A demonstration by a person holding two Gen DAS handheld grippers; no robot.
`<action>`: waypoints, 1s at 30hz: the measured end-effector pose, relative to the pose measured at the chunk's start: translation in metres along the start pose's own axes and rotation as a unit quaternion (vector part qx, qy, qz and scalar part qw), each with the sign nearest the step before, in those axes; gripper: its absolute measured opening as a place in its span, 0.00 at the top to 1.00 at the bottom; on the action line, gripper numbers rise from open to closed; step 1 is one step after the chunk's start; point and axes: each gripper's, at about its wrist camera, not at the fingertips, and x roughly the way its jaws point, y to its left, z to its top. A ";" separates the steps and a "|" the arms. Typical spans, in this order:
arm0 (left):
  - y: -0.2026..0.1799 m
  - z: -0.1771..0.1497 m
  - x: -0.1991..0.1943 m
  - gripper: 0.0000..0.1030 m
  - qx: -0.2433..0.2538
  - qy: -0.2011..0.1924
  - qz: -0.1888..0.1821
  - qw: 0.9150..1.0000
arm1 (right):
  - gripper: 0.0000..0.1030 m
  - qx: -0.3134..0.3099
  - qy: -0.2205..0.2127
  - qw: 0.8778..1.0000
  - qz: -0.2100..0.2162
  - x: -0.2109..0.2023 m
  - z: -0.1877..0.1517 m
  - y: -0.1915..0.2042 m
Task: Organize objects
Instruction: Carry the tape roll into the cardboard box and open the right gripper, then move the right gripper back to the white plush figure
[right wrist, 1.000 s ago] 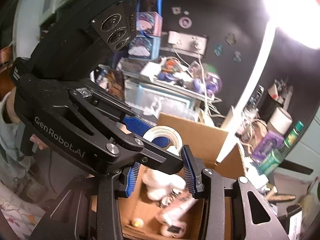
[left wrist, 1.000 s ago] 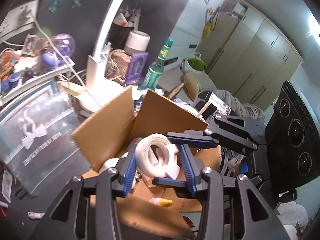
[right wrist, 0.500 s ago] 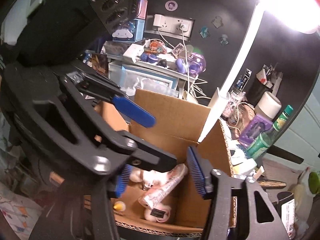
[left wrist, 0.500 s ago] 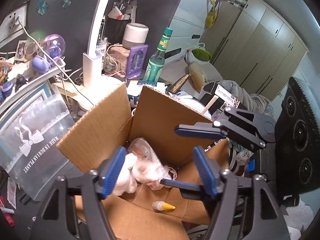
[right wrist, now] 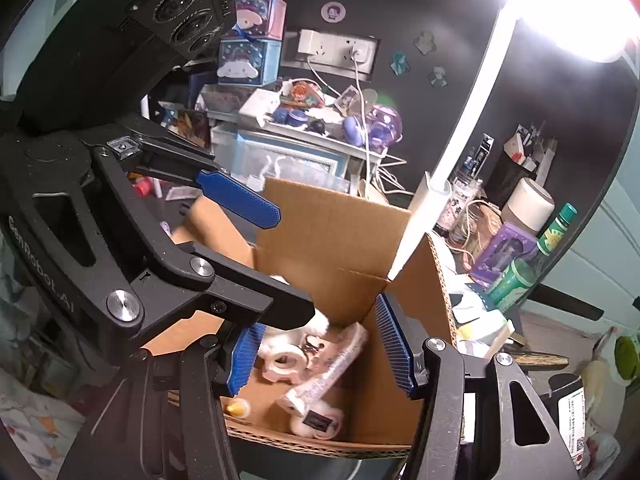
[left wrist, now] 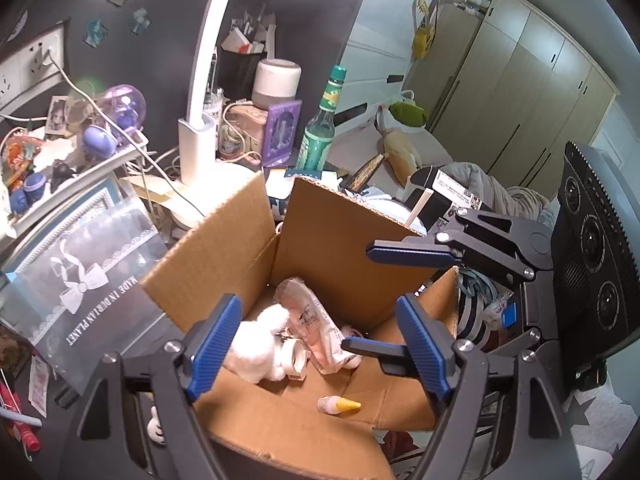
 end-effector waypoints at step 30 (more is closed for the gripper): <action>0.121 -0.207 -0.138 0.13 -0.182 -0.150 0.184 0.954 | 0.50 -0.028 0.043 0.986 0.160 0.131 -0.002 0.176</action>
